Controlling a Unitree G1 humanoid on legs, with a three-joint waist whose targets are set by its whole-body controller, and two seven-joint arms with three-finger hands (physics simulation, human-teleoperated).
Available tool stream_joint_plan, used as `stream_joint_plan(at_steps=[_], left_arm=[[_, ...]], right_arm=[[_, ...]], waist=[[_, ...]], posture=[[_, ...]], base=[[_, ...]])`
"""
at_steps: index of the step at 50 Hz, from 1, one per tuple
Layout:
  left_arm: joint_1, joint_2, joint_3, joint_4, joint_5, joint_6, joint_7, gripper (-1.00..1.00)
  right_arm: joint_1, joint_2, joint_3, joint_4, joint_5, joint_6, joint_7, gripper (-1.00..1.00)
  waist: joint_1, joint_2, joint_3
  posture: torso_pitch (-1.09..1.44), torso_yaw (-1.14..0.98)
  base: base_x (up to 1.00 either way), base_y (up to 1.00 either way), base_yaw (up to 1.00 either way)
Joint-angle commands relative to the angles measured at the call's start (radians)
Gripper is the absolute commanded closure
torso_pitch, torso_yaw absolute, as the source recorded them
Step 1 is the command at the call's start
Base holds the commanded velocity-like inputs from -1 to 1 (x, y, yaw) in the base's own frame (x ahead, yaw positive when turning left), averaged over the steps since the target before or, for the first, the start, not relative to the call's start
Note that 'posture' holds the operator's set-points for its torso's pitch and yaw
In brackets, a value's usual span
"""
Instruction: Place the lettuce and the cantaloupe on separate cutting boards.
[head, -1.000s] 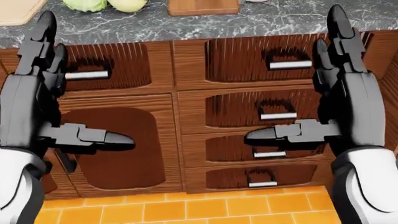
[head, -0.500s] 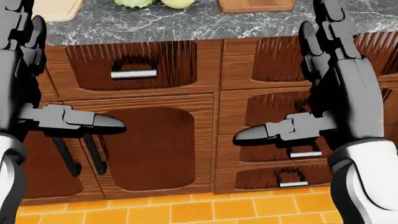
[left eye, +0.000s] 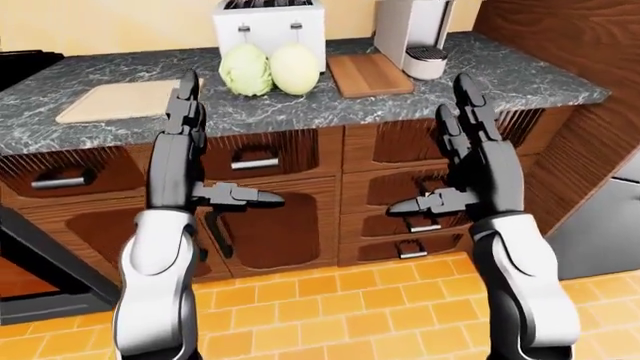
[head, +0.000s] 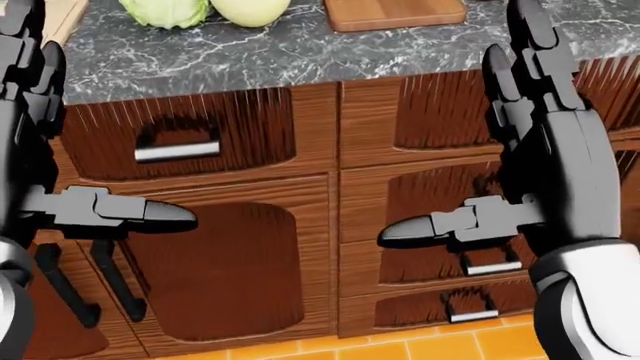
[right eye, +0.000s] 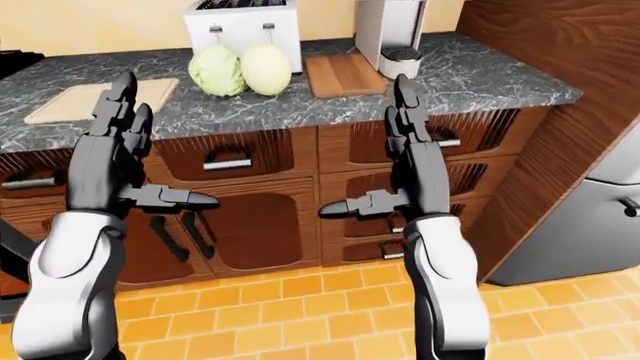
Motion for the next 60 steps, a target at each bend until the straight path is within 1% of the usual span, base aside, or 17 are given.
stream_joint_plan(at_steps=[1, 4, 7, 9, 12, 16, 18, 19, 20, 29, 33, 39, 40, 43, 48, 53, 60], left_arm=[[-0.028, 0.006, 0.002, -0.03, 0.001, -0.039, 0.004, -1.0], [-0.02, 0.006, 0.001, -0.025, 0.006, -0.051, 0.004, -1.0], [-0.016, 0.006, 0.003, -0.025, 0.01, -0.053, 0.003, -1.0], [-0.016, 0.005, 0.001, -0.027, 0.013, -0.052, 0.003, -1.0], [-0.012, 0.004, 0.0, -0.028, 0.018, -0.054, 0.003, -1.0], [-0.012, 0.003, -0.003, -0.033, 0.025, -0.05, 0.002, -1.0], [-0.012, 0.003, -0.001, -0.038, 0.03, -0.047, 0.001, -1.0], [-0.011, 0.003, -0.002, -0.038, 0.032, -0.047, 0.001, -1.0], [-0.012, 0.002, -0.001, -0.039, 0.033, -0.047, 0.001, -1.0], [-0.024, 0.025, 0.023, -0.098, 0.035, 0.011, -0.016, -1.0], [-0.022, 0.04, 0.037, -0.182, 0.039, 0.076, -0.031, -1.0], [-0.014, 0.057, 0.055, -0.265, 0.049, 0.138, -0.044, -1.0], [-0.016, 0.057, 0.054, -0.271, 0.051, 0.145, -0.046, -1.0], [-0.019, 0.062, 0.057, -0.285, 0.06, 0.156, -0.053, -1.0], [-0.009, 0.057, 0.06, -0.267, 0.064, 0.131, -0.051, -1.0], [-0.007, 0.059, 0.062, -0.266, 0.07, 0.128, -0.052, -1.0], [0.008, 0.048, 0.058, -0.239, 0.071, 0.093, -0.046, -1.0]], right_arm=[[-0.025, -0.005, -0.007, -0.037, -0.001, -0.047, 0.0, -1.0], [-0.02, 0.003, -0.005, -0.03, 0.002, -0.074, -0.001, -1.0], [-0.016, 0.001, -0.003, -0.019, -0.012, -0.087, -0.005, -1.0], [-0.017, -0.001, -0.001, -0.028, -0.02, -0.088, -0.003, -1.0], [-0.011, -0.002, -0.001, -0.031, -0.027, -0.093, 0.005, -1.0], [-0.005, 0.001, -0.003, -0.03, -0.029, -0.101, 0.012, -1.0], [-0.002, 0.001, -0.002, -0.037, -0.031, -0.099, 0.016, -1.0], [-0.001, 0.002, -0.006, -0.037, -0.025, -0.098, 0.018, -1.0], [0.001, 0.002, -0.007, -0.035, -0.025, -0.101, 0.018, -1.0], [-0.026, -0.007, -0.012, -0.104, -0.024, -0.036, -0.002, -1.0], [-0.027, -0.011, -0.003, -0.117, -0.048, -0.033, 0.016, -1.0], [-0.032, -0.008, -0.005, -0.122, -0.045, -0.032, 0.018, -1.0], [-0.033, -0.008, -0.008, -0.123, -0.043, -0.032, 0.018, -1.0], [-0.03, -0.01, -0.008, -0.118, -0.042, -0.043, 0.019, -1.0], [-0.02, -0.006, -0.006, -0.111, -0.039, -0.057, 0.023, -1.0], [-0.013, -0.001, -0.002, -0.097, -0.043, -0.075, 0.022, -1.0], [0.001, 0.002, -0.002, -0.081, -0.04, -0.093, 0.024, -1.0]], waist=[[-0.002, -0.001, -0.019], [-0.008, 0.0, -0.034], [-0.009, -0.064, 0.011], [-0.026, -0.078, -0.031], [-0.005, -0.112, -0.018], [0.023, -0.075, -0.023], [0.044, -0.024, -0.02], [0.059, 0.025, -0.026], [0.045, -0.02, -0.014], [0.018, -0.008, -0.025], [0.013, -0.025, -0.048], [-0.002, -0.116, -0.051], [-0.003, -0.079, -0.05], [0.0, -0.097, -0.055], [0.0, -0.063, -0.037], [-0.01, 0.022, -0.049], [0.008, -0.008, -0.044]], posture=[[0.0, 0.0], [0.0, 0.0], [0.0, 0.0], [0.0, 0.0], [0.0, 0.0], [0.0, 0.0], [0.0, 0.0], [0.0, 0.0], [0.0, 0.0], [0.0, 0.0], [0.0, 0.0], [0.0, 0.0], [0.0, 0.0], [0.0, 0.0], [0.0, 0.0], [0.0, 0.0], [0.0, 0.0]], base=[[0.26, 0.0, 0.0], [0.27, 0.0, 0.0], [0.07, 0.0, 0.0], [0.0, 0.01, 0.0], [0.0, 0.3, 0.0], [0.0, 0.38, 0.0], [0.0, 0.39, 0.0], [0.0, 0.39, 0.0], [0.0, 0.38, 0.0], [0.0, 0.17, 0.0], [0.0, 0.0, 0.03], [0.0, 0.0, 0.26], [0.0, 0.0, 0.36], [0.0, 0.0, 0.36], [0.0, 0.0, 0.36], [0.0, 0.0, 0.35], [0.0, 0.0, 0.36]])
